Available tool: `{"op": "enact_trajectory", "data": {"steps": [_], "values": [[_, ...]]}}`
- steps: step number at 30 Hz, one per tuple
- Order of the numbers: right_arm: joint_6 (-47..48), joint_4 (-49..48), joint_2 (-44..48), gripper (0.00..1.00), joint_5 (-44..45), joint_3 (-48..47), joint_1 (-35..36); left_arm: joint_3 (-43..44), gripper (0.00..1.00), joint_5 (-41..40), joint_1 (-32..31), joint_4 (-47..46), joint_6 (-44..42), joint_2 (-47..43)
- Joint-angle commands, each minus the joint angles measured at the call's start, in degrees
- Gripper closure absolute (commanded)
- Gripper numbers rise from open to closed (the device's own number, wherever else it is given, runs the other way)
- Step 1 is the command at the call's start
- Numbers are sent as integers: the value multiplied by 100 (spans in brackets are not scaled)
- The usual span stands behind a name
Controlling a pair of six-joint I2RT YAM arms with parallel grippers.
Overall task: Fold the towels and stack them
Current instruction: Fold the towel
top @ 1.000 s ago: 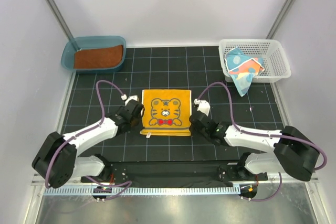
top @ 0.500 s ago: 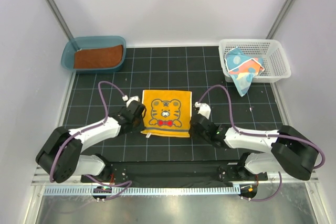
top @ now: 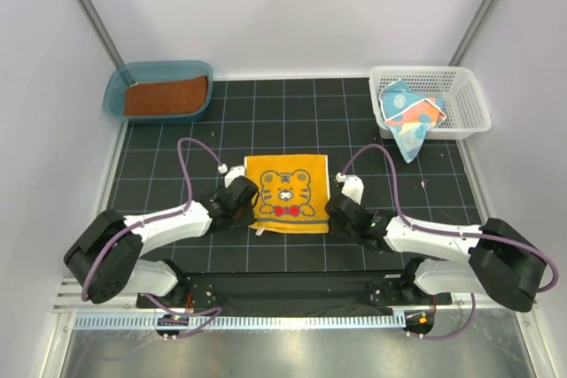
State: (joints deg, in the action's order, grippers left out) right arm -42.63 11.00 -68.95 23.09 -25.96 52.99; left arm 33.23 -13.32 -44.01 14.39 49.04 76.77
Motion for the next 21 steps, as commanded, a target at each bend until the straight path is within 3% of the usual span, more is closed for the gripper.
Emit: {"op": "enact_trajectory", "data": {"steps": [1, 4, 11, 14, 18, 21], "values": [[-175, 235, 302, 64, 319, 73, -52, -177, 89, 58, -187, 441, 238, 119], [-263, 428, 443, 64, 310, 64, -70, -195, 88, 14, -187, 582, 256, -47], [-175, 850, 918, 62, 187, -172, -70, -2, 67, -56, -187, 1161, 238, -741], [-88, 903, 1146, 59, 204, -348, -70, 314, 63, -205, -187, 1469, 150, -935], [167, 807, 858, 57, 152, -901, -175, 938, 60, -548, -56, 1611, -138, -884], [448, 491, 304, 63, -76, -1420, -289, 1579, 61, -505, 164, 1584, -333, -376]]}}
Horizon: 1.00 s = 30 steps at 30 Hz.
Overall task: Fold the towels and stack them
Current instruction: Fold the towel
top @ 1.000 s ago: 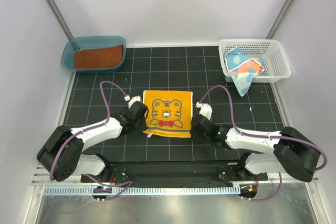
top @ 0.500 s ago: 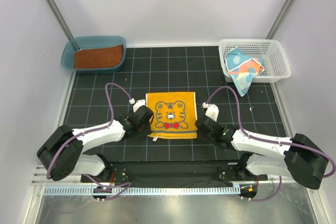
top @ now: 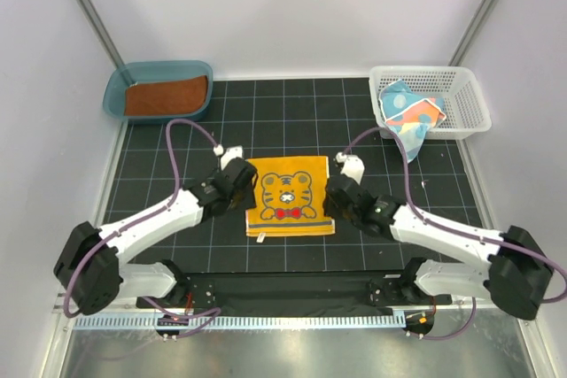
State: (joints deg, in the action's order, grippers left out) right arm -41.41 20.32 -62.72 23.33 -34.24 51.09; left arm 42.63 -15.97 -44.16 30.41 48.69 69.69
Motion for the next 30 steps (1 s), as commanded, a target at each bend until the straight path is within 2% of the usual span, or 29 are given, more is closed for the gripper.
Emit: {"op": "enact_trajectory", "data": {"steps": [1, 5, 6, 7, 9, 13, 20, 24, 30], "values": [[457, -545, -642, 65, -223, -706, -282, 824, 63, -162, 293, -53, -438, 456], [502, -1536, -1424, 76, -1232, -1259, -854, 1597, 64, -82, 487, -368, -798, 1054], [450, -1774, -1575, 81, -1765, -1313, -986, 1704, 65, -21, 592, -465, -851, 1299], [267, -2368, -1899, 82, -1980, -1392, -1205, 1792, 66, 206, 810, -675, -896, 1449], [72, -2864, -2252, 85, -2584, -1506, -1356, 1915, 67, 505, 1005, -1105, -975, 1661], [-279, -3656, -3148, 92, -2772, -1928, -1444, 2231, 68, 998, 1278, -1757, -1150, 2267], [-877, -4878, -4432, 95, -2939, -2412, -1532, 2838, 70, 1535, 1559, -1881, -1397, 3418], [-1141, -5379, -4898, 96, -2931, -2395, -1628, 2909, 72, 1500, 1718, -1899, -1362, 3744], [-1379, -6118, -5224, 96, -2957, -2035, -1892, 2996, 71, 991, 1771, -1671, -1283, 4140]]}}
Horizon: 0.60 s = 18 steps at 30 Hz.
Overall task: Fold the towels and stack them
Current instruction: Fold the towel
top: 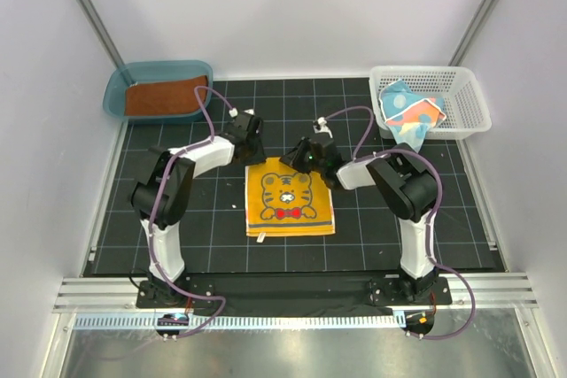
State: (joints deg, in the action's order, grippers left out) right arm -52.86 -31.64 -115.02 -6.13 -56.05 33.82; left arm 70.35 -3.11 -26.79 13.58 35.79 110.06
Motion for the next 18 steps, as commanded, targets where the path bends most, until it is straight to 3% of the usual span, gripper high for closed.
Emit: {"op": "enact_trajectory", "data": {"steps": [1, 18], "values": [[-260, -949, -3, 96, -11, 191, -166, 251, 72, -295, 33, 13, -2, 121], [-5, -1169, 428, 96, -599, 1149, -1334, 515, 71, -541, 95, 505, -107, 297]]}}
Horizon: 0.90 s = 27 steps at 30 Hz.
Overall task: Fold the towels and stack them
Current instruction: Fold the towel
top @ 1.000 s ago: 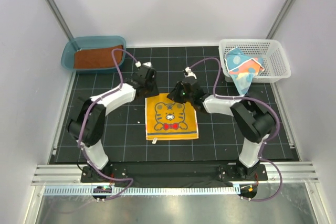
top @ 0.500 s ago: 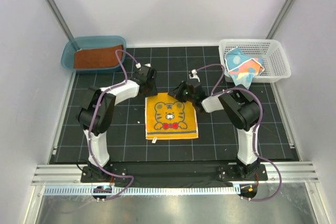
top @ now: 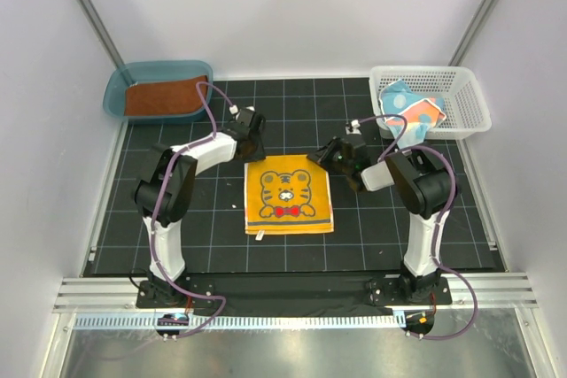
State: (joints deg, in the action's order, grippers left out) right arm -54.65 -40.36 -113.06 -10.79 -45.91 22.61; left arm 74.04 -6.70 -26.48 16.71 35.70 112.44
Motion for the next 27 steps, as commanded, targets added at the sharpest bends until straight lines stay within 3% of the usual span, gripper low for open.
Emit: {"op": "enact_trajectory", "data": {"steps": [1, 12, 27], "values": [[174, -297, 292, 96, -160, 205, -326, 146, 71, -183, 73, 201, -99, 58], [324, 194, 512, 96, -380, 83, -670, 339, 65, -209, 169, 298, -204, -117], [1035, 1511, 1004, 92, -266, -506, -723, 638, 65, -534, 354, 966, -397, -425]]}}
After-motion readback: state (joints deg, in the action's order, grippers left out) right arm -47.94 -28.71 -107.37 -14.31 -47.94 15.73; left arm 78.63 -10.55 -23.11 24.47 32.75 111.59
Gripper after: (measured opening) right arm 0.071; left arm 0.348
